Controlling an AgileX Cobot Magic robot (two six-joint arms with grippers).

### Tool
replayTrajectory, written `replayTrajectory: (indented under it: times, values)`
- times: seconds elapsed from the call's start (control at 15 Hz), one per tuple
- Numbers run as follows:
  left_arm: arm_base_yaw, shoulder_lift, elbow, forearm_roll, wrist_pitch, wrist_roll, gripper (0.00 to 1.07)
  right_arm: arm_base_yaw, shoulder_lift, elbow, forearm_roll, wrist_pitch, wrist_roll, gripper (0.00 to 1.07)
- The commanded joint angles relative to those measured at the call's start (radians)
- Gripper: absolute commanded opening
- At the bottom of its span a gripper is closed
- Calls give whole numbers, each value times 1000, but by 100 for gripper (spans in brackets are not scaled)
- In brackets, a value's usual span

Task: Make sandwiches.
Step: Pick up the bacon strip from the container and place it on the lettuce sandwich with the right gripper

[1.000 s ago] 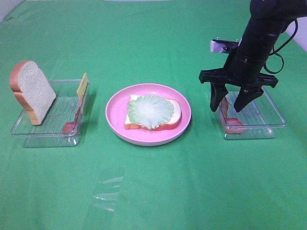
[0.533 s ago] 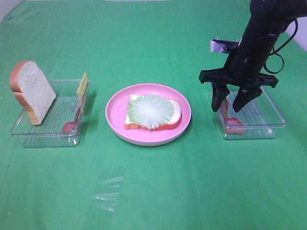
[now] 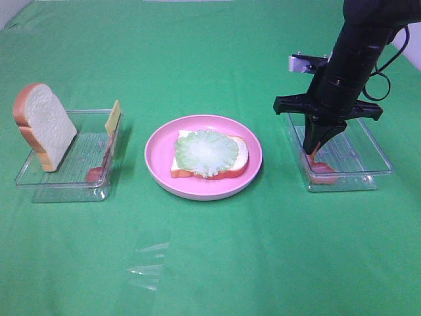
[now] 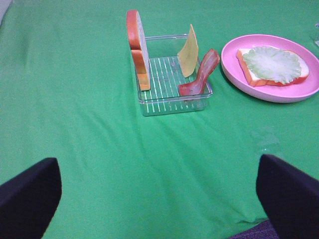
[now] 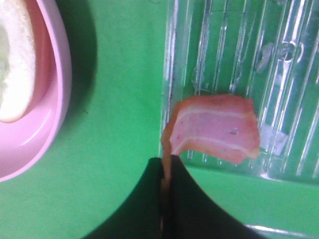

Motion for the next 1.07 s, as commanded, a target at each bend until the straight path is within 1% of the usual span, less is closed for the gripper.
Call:
replayTrajectory:
  times: [0.07, 0.2, 0.33, 0.4, 0.53, 0.67, 0.73, 0.8, 0.87, 1.07]
  values:
    - [-5, -3, 4, -10, -10, -3, 98, -2, -63, 6, 19, 33, 16, 0]
    - [-5, -3, 4, -10, -10, -3, 98, 0, -143, 6, 61, 44, 18, 0]
    - [-5, -3, 4, -10, -10, -3, 98, 4, -210, -3, 132, 45, 18, 0]
    - [-5, -3, 4, -10, -10, -3, 98, 22, -228, -18, 164, 43, 18, 0]
    - [-5, -3, 4, -10, -10, -3, 98, 87, -227, -60, 212, 29, 15, 0]
    - [-5, -3, 4, -10, -10, -3, 98, 167, -220, -88, 246, -42, 15, 0]
    - [-5, -3, 4, -10, -10, -3, 98, 193, -209, -97, 278, -76, 12, 0]
    - [-5, -3, 4, -10, -10, -3, 98, 215, -192, -102, 324, -109, -10, 0]
    - [-5, -3, 4, -10, -10, -3, 98, 246, -150, -119, 405, -129, -60, 0]
    - [-5, -3, 4, -10, -10, -3, 98, 283, -25, -193, 577, -140, -163, 0]
